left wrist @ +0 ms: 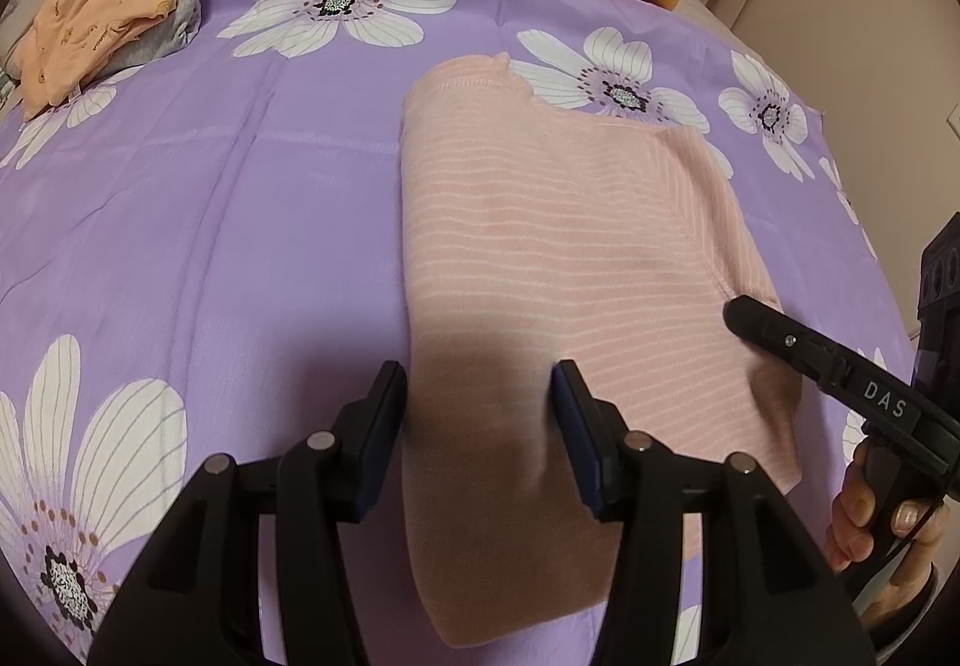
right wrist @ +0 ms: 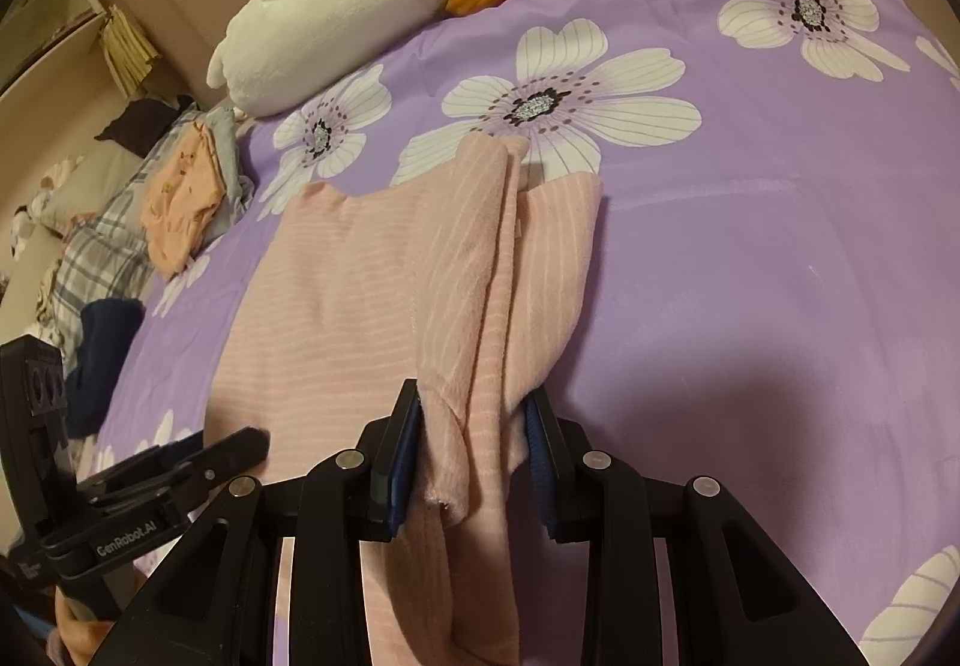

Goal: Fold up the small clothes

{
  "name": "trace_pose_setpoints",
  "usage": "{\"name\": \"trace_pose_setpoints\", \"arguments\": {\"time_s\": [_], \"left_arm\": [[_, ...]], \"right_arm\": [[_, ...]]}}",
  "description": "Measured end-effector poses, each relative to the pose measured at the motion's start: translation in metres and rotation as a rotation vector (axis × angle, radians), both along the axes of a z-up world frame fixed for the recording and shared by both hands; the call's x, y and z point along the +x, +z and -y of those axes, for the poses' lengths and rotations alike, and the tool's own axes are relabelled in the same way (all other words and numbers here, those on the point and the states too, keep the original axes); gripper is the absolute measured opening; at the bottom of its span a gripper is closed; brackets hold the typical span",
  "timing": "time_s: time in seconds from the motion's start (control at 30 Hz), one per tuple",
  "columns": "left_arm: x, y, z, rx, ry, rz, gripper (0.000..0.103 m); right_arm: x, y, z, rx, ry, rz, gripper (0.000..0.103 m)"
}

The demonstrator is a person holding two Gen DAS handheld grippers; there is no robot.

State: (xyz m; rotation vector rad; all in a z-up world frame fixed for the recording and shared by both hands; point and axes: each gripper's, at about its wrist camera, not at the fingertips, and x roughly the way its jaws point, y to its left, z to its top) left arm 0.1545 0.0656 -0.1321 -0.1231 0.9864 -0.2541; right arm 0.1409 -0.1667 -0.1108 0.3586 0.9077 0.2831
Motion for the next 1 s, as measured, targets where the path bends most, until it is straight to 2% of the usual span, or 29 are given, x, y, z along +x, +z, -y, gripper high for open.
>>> {"name": "trace_pose_setpoints", "arguments": {"time_s": [1.0], "left_arm": [[-0.0091,-0.0018,-0.0042,0.016,0.000,-0.006,0.052]], "right_arm": [[-0.0046,0.0011,0.0061,0.007,-0.011,-0.006,0.031]]}}
